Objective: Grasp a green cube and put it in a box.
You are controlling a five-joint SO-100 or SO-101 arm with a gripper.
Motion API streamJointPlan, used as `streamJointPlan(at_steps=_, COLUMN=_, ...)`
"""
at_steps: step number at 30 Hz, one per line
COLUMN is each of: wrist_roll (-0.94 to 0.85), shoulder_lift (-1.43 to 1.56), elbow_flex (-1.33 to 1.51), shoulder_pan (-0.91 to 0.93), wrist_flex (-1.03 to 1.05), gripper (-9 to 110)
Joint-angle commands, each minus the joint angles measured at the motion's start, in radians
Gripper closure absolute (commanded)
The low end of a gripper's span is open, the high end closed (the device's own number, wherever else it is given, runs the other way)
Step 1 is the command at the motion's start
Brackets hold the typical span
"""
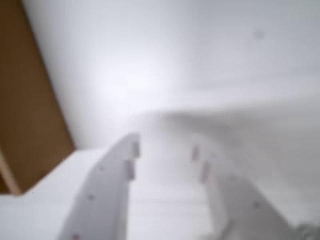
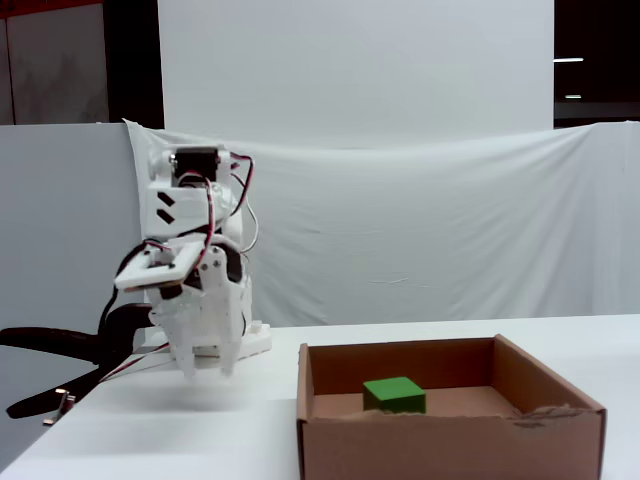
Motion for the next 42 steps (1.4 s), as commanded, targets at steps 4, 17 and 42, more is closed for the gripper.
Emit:
streamJointPlan(at_steps=4, wrist_roll=-0.014, shoulder_lift=0.086, elbow_flex=0.072, shoulder_pan=-0.002, wrist_flex=-0.046, gripper=90)
streamJointPlan(at_steps=17, wrist_roll=-0.032, shoulder_lift=0.236, elbow_flex=0.172, shoulder_pan=-0.005, wrist_flex=0.006, gripper=90)
streamJointPlan(at_steps=42, wrist_roll=-0.023, shoulder_lift=0.548, elbow_flex=0.175, shoulder_pan=-0.008, wrist_flex=0.388, gripper=87)
